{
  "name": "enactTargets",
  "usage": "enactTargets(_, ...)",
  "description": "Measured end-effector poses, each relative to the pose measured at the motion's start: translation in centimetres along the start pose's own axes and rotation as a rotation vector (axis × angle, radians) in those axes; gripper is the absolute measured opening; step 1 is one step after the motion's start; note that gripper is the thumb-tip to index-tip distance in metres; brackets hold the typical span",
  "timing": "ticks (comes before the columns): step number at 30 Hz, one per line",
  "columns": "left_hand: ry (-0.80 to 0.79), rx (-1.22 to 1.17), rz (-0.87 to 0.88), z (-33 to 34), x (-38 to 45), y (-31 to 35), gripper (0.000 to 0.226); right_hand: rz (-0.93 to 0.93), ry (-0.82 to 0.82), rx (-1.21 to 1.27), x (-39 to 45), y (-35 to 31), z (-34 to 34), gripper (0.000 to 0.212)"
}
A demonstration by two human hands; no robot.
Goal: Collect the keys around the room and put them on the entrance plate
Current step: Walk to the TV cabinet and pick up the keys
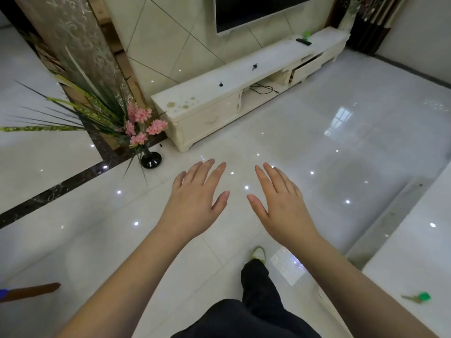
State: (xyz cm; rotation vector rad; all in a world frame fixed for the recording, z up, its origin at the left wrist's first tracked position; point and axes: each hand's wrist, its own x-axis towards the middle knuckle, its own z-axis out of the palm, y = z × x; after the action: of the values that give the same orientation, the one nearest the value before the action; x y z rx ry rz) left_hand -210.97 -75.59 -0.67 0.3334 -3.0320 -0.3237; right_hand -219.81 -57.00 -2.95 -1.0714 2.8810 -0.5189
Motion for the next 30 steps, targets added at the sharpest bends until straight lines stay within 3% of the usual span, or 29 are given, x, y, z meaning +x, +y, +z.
enactTargets(8, -0.058, 0.011, 0.001, 2.1, 17.7, 0.7, 0.063, 0.049, 0.004, 0.029, 15.4, 9.1, -0.4, 0.065)
enactTargets(15, -0.002, 0.019, 0.037, 0.2, 31.3, 1.6, 0.063, 0.018, -0.005, 0.051, 27.5, 13.9, -2.3, 0.066)
enactTargets(21, 0.098, 0.024, 0.012, 0.2, 40.6, -2.2, 0.055, -0.018, -0.003, 0.048, 38.2, 15.8, -1.7, 0.066)
enactTargets(30, 0.033, -0.015, -0.005, 1.9, 55.1, -10.6, 0.057, -0.012, -0.014, 0.075, 55.9, 16.9, 0.4, 0.067)
